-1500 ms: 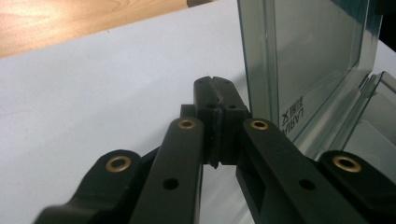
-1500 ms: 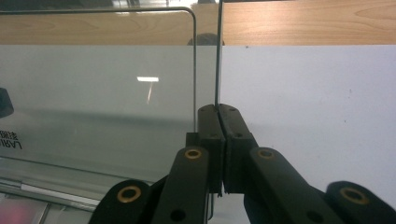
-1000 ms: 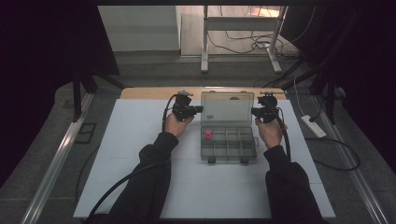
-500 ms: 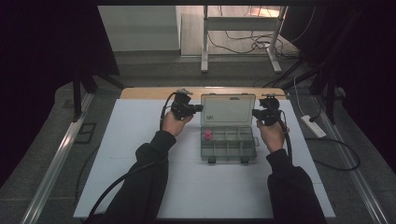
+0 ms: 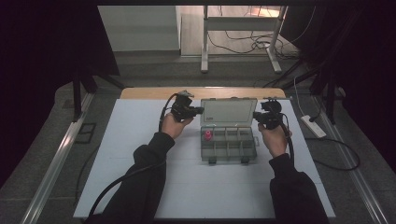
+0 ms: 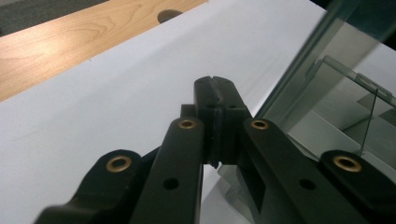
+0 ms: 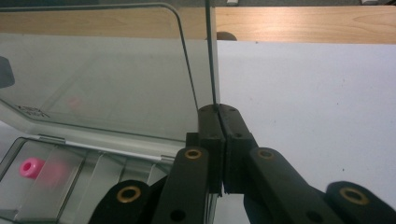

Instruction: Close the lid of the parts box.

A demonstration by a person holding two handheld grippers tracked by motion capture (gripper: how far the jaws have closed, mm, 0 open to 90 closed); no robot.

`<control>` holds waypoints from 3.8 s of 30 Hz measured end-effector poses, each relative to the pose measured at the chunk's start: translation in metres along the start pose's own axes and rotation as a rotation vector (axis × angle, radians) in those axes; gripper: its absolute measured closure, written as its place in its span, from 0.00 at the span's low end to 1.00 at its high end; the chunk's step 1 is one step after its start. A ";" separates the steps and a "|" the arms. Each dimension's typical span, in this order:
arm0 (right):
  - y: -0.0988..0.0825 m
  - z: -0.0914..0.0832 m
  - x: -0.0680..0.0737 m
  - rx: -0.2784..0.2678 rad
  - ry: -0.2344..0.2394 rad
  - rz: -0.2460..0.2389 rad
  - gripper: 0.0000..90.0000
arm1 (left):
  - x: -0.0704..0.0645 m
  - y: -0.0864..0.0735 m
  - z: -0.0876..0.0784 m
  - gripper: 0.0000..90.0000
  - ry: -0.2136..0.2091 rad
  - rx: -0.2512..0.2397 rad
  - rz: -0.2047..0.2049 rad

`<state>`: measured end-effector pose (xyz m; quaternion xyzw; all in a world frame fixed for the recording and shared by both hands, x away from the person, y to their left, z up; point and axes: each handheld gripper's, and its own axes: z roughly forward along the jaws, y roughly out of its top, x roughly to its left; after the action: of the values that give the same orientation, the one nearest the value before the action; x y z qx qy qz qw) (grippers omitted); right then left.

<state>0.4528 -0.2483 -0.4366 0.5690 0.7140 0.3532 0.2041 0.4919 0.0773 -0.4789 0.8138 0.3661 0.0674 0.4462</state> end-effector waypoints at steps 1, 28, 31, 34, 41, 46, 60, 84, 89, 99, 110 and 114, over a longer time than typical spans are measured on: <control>-0.001 -0.001 0.000 0.000 0.001 0.000 0.98 | -0.001 0.000 0.000 0.99 0.000 0.001 0.003; -0.024 -0.023 0.002 0.026 0.028 -0.034 0.98 | -0.024 -0.014 -0.015 0.99 -0.012 -0.004 0.019; -0.026 -0.025 0.003 0.032 0.029 -0.037 0.98 | -0.027 -0.015 -0.017 0.99 -0.017 -0.006 0.022; -0.029 -0.026 0.003 0.040 0.030 -0.044 0.98 | -0.030 -0.016 -0.018 0.99 -0.025 -0.006 0.027; -0.036 -0.031 0.002 0.060 0.044 -0.046 0.98 | -0.036 -0.020 -0.019 0.99 -0.036 -0.001 0.039; -0.040 -0.033 0.001 0.069 0.058 -0.042 0.99 | -0.037 -0.024 -0.020 0.99 -0.045 -0.003 0.035; -0.056 -0.044 0.007 0.118 0.124 -0.082 0.99 | -0.052 -0.033 -0.028 0.99 -0.067 -0.007 0.048; -0.090 -0.057 0.002 0.194 0.196 -0.169 0.99 | -0.086 -0.062 -0.040 0.99 -0.091 -0.001 0.066; -0.095 -0.058 -0.001 0.204 0.203 -0.178 0.99 | -0.095 -0.068 -0.041 0.99 -0.093 0.008 0.077; -0.101 -0.058 -0.004 0.217 0.208 -0.185 0.99 | -0.103 -0.078 -0.041 0.99 -0.100 0.013 0.073; -0.103 -0.063 -0.009 0.215 0.192 -0.194 0.99 | -0.098 -0.089 -0.042 0.99 -0.107 -0.003 0.030; -0.102 -0.067 -0.011 0.193 0.182 -0.191 0.99 | -0.101 -0.090 -0.039 0.99 -0.109 0.005 0.037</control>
<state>0.3414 -0.2875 -0.4679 0.4814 0.8109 0.3119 0.1155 0.3539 0.0675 -0.5035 0.8240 0.3262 0.0305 0.4622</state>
